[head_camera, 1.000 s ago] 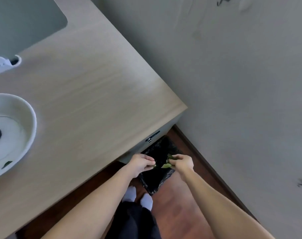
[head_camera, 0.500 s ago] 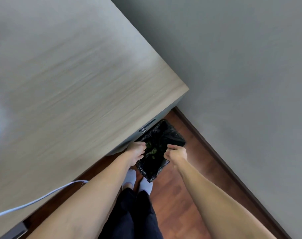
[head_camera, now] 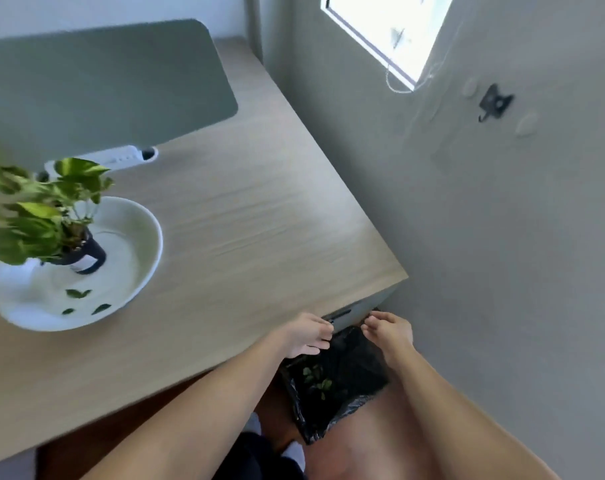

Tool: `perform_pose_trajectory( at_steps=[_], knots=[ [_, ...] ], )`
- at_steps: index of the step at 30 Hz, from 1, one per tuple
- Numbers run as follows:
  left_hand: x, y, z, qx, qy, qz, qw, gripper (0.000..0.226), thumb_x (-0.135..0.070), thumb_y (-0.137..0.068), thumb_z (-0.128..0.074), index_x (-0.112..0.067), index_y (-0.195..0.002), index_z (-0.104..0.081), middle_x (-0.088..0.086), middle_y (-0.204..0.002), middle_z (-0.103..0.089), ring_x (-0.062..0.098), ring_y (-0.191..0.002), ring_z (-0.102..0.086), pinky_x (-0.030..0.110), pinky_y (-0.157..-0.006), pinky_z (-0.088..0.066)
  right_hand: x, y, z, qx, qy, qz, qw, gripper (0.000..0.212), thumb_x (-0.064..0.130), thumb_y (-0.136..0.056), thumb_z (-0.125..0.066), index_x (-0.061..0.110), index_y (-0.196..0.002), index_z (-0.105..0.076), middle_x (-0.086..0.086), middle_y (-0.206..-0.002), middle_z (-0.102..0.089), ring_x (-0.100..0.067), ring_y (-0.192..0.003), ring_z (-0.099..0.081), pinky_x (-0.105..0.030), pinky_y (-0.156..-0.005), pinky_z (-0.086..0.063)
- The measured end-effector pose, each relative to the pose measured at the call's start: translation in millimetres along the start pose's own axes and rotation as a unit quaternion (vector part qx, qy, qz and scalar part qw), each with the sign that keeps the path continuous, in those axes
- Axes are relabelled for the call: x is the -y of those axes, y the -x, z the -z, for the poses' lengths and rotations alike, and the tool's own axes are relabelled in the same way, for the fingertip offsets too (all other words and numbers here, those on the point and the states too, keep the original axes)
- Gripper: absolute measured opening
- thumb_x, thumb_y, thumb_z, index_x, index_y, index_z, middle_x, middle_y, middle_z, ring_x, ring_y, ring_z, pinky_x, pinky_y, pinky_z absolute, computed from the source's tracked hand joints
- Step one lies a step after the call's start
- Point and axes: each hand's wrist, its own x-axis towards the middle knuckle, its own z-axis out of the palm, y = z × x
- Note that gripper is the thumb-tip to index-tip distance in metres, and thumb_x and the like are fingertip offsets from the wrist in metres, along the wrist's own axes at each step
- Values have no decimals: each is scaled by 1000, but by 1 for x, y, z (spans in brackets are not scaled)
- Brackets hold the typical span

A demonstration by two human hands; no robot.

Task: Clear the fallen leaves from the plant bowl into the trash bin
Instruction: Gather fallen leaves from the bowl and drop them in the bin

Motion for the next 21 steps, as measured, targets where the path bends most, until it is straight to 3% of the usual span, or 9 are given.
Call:
perform_pose_trajectory(
  at_steps=[3,6,9,11,14,18,21],
  knots=[
    [-7,37,40,-27,6,-49,998,31,-19,-92,-58,-5,-120,-56,7,-100,-59,19,-87,-60,35,-92,-47,29,14,-27,35,30,48,998,22,-6,-87,-57,-11,-108,-60,-15,-70,-60,-21,-62,-58,-22,-53,-57],
    [-1,73,97,-109,33,-95,989,2,-17,-90,-60,-15,-90,-60,2,-82,-60,11,-67,-60,26,-70,-48,51,29,-78,90,51,74,992,28,-7,-90,-53,-14,-116,-55,-15,-71,-56,-21,-63,-55,-25,-56,-55],
    [10,112,154,-228,93,-148,958,21,-7,-87,-58,-18,-70,-56,2,-69,-57,8,-52,-55,20,-54,-41,63,51,-137,152,80,101,980,23,-6,-90,-54,-9,-113,-57,-15,-73,-56,-21,-64,-55,-16,-45,-55],
    [22,134,189,-304,97,-168,933,23,-5,-84,-59,-17,-64,-56,4,-64,-57,17,-58,-53,24,-54,-41,64,64,-176,182,111,114,970,18,-6,-87,-57,-5,-105,-60,-14,-74,-58,-21,-64,-57,-17,-47,-56],
    [47,158,250,-419,97,-178,885,18,-11,-75,-59,-18,-58,-58,4,-60,-62,24,-66,-56,33,-67,-49,59,87,-241,225,164,149,949,12,-7,-84,-59,0,-93,-64,-15,-73,-59,-20,-60,-58,-19,-48,-56],
    [78,176,326,-508,44,-158,846,12,-8,-82,-53,-14,-74,-61,2,-83,-67,21,-83,-64,28,-72,-51,42,117,-320,236,241,209,918,10,-3,-80,-63,2,-85,-70,-11,-65,-63,-20,-55,-59,-30,-59,-59],
    [91,177,368,-521,-23,-124,844,14,-8,-85,-55,-6,-94,-66,6,-103,-68,25,-100,-63,29,-81,-51,32,143,-361,225,320,278,877,10,5,-76,-66,10,-81,-74,-8,-63,-68,-21,-58,-62,-41,-71,-59]
  ],
)
